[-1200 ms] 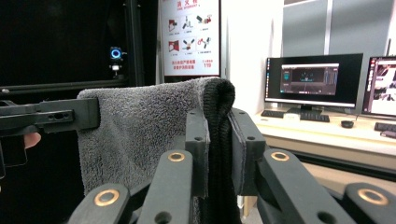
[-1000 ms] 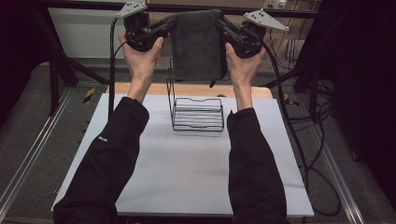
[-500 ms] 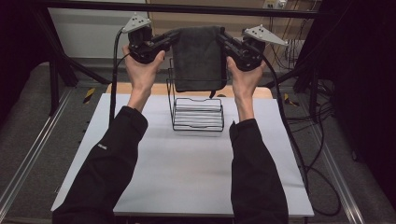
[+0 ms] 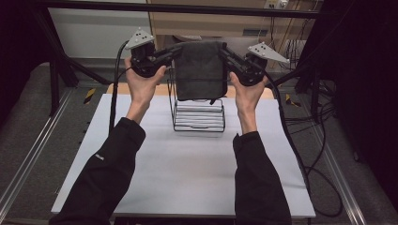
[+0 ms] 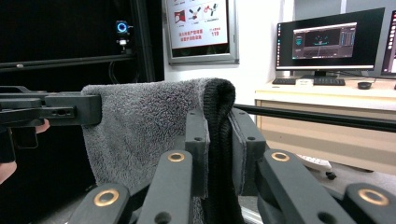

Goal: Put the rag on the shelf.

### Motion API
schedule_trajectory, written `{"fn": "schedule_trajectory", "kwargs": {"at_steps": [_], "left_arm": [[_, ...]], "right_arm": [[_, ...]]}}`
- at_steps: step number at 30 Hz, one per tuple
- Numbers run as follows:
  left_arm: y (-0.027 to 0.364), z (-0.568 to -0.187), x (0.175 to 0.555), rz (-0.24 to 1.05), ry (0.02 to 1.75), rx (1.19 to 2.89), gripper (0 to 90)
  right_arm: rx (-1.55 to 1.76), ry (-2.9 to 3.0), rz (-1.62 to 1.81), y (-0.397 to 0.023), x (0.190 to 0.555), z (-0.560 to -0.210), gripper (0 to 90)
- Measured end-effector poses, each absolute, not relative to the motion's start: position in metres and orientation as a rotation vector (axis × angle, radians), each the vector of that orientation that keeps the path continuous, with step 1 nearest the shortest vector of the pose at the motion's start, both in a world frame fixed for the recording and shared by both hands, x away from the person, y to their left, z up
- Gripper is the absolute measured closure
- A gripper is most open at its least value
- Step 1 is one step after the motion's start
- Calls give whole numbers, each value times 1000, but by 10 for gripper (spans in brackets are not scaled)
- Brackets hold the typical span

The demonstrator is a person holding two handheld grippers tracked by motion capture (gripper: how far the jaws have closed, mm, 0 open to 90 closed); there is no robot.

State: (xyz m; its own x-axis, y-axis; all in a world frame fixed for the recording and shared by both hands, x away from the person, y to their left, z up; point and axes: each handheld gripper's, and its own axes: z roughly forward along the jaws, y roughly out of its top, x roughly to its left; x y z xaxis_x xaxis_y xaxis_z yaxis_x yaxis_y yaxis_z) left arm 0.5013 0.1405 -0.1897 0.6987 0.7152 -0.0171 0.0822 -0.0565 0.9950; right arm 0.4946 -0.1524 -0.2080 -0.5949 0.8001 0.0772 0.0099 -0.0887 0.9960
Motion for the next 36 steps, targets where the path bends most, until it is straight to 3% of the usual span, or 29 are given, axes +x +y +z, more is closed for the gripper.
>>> {"fn": "schedule_trajectory", "kwargs": {"at_steps": [27, 36], "left_arm": [[146, -220, 469, 543, 601, 1657, 791], [149, -220, 457, 524, 632, 1722, 734]], "right_arm": [[872, 1737, 1756, -164, 470, -235, 789], [859, 1814, 1744, -167, 464, -243, 787]]}}
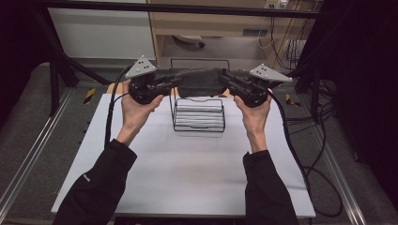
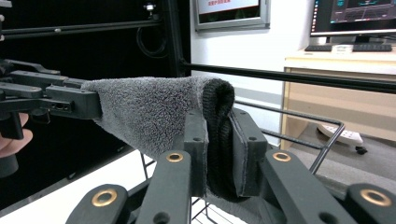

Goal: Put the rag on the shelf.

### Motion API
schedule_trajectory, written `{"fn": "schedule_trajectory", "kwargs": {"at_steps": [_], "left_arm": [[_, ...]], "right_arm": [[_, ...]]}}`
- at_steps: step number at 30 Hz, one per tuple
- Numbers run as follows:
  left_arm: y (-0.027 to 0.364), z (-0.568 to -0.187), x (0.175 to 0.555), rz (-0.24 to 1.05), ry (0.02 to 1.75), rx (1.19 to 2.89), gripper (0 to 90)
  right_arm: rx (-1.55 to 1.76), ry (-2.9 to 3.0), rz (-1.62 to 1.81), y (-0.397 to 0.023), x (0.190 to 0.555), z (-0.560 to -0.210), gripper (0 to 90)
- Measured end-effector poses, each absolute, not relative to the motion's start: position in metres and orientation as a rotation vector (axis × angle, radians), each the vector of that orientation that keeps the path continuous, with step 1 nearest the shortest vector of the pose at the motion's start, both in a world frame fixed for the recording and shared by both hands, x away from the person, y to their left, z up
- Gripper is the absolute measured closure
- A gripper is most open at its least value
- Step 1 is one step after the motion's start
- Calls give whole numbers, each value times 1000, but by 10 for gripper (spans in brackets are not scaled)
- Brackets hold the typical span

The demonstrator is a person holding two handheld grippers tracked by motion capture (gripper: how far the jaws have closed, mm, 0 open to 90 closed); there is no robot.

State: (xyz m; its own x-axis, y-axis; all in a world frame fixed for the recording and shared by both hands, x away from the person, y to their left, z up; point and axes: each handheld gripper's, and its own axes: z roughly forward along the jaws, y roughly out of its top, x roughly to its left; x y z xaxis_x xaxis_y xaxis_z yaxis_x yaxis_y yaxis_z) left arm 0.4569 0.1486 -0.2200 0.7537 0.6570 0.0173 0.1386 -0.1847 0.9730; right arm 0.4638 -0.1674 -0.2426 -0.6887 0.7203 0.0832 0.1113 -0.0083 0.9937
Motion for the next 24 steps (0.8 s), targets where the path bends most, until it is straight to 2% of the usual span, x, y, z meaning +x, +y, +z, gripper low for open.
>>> {"fn": "schedule_trajectory", "kwargs": {"at_steps": [3, 8, 17, 24], "left_arm": [[157, -210, 455, 493, 655, 1680, 702], [167, -194, 460, 448, 715, 1630, 718], [145, -211, 466, 310, 694, 1754, 817], [138, -224, 461, 318, 675, 1830, 855]], "right_arm": [[855, 1816, 1742, -167, 464, -244, 787], [836, 1820, 1736, -168, 462, -247, 783], [818, 1859, 1713, -171, 457, -252, 747], [801, 1893, 1679, -172, 451, -252, 684]]}}
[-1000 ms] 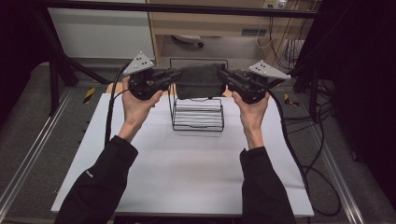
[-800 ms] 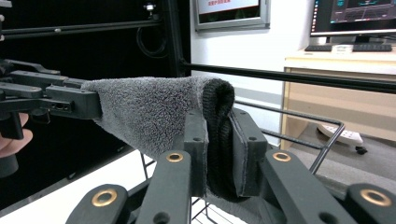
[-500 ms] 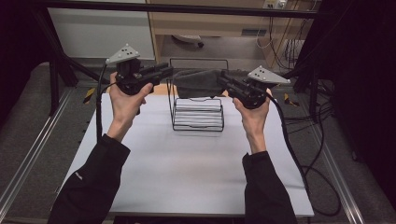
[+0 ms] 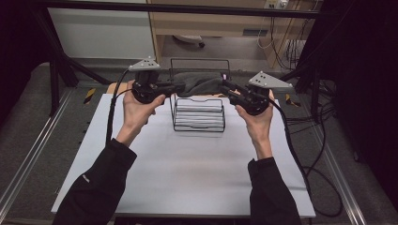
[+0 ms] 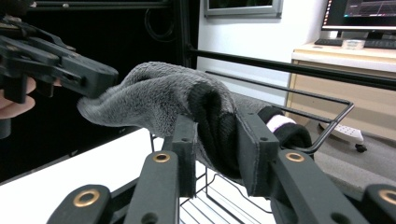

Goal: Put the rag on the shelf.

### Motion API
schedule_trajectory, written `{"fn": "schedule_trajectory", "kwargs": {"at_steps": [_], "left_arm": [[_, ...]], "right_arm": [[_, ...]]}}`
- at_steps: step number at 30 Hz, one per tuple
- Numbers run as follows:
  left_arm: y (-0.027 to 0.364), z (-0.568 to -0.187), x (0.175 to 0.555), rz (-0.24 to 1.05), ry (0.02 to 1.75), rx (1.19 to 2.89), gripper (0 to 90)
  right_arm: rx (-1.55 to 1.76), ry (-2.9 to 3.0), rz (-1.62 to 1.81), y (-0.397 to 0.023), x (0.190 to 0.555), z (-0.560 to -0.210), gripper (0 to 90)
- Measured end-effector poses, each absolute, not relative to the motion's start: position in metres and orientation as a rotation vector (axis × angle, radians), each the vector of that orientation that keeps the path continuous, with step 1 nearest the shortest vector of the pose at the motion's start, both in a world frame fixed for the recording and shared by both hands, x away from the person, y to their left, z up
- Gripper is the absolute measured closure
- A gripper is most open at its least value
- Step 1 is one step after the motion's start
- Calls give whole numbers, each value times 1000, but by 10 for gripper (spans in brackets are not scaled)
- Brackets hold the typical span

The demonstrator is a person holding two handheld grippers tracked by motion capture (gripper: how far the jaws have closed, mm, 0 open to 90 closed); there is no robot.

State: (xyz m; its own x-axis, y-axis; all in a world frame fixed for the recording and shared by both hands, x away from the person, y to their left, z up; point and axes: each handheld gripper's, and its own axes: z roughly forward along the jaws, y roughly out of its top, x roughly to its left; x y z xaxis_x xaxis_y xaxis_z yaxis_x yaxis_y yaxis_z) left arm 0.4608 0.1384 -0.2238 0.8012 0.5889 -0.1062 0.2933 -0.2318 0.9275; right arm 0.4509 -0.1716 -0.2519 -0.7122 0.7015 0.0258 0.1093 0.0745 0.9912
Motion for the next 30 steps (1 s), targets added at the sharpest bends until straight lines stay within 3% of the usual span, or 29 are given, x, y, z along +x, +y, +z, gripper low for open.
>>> {"fn": "schedule_trajectory", "kwargs": {"at_steps": [3, 7, 11, 13, 17, 21, 30], "left_arm": [[138, -229, 461, 325, 678, 1851, 871], [136, -237, 462, 339, 688, 1870, 891], [134, -246, 463, 362, 698, 1898, 898], [133, -251, 465, 374, 707, 1912, 899], [130, -260, 468, 386, 720, 1922, 899], [130, -267, 469, 404, 728, 1926, 899], [133, -281, 480, 396, 766, 1889, 882]], "right_arm": [[801, 1905, 1660, -173, 447, -251, 633], [802, 1902, 1650, -175, 440, -247, 498], [792, 1882, 1678, -179, 433, -243, 452], [802, 1879, 1690, -179, 432, -240, 479], [840, 1958, 1657, -173, 438, -244, 732], [918, 2012, 1612, -168, 449, -257, 867], [1021, 2030, 1580, -167, 465, -282, 900]]}}
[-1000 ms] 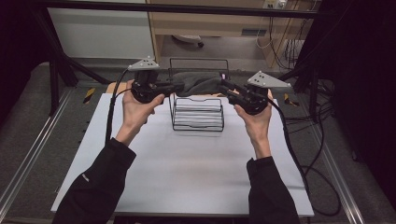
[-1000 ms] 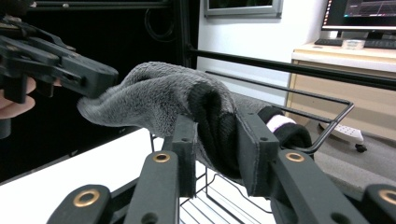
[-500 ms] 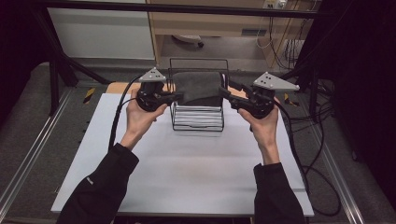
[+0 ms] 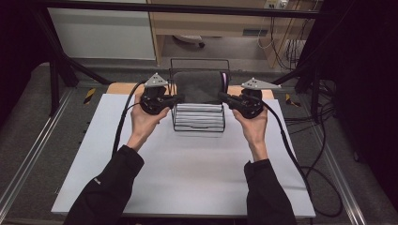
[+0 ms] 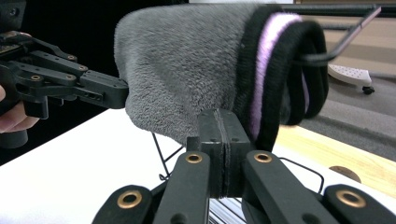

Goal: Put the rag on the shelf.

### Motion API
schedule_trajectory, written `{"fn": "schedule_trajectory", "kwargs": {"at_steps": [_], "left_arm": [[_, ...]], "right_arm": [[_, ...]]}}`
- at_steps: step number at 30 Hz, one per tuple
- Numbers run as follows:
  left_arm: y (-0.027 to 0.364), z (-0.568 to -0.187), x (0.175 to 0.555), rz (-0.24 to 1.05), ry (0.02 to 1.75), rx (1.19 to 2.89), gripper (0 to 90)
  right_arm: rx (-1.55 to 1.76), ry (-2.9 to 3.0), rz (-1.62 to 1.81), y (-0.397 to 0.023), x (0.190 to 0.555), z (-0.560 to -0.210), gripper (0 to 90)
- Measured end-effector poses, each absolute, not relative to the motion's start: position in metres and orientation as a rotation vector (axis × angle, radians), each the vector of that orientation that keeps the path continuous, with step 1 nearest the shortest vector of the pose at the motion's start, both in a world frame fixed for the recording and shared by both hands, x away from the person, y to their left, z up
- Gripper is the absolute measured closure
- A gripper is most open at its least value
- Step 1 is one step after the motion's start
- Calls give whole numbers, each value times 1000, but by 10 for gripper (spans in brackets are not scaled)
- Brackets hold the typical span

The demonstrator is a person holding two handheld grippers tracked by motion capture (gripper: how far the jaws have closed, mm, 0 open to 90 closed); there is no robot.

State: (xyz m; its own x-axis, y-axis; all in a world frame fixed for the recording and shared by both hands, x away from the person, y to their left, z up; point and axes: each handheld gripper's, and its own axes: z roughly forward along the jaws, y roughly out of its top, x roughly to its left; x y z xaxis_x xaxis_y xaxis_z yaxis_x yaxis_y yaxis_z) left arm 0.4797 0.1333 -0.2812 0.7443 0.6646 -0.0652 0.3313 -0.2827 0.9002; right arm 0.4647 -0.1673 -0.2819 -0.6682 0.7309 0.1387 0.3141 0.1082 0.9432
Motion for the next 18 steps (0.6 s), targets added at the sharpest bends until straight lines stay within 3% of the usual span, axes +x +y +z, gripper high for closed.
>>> {"fn": "schedule_trajectory", "kwargs": {"at_steps": [8, 13, 18], "left_arm": [[140, -277, 474, 400, 747, 1890, 806], [144, -272, 468, 416, 750, 1901, 681], [156, -270, 463, 425, 779, 1899, 513]], "right_arm": [[983, 2002, 1617, -174, 455, -276, 839], [952, 1993, 1622, -178, 445, -268, 707], [955, 1992, 1616, -183, 438, -260, 516]]}}
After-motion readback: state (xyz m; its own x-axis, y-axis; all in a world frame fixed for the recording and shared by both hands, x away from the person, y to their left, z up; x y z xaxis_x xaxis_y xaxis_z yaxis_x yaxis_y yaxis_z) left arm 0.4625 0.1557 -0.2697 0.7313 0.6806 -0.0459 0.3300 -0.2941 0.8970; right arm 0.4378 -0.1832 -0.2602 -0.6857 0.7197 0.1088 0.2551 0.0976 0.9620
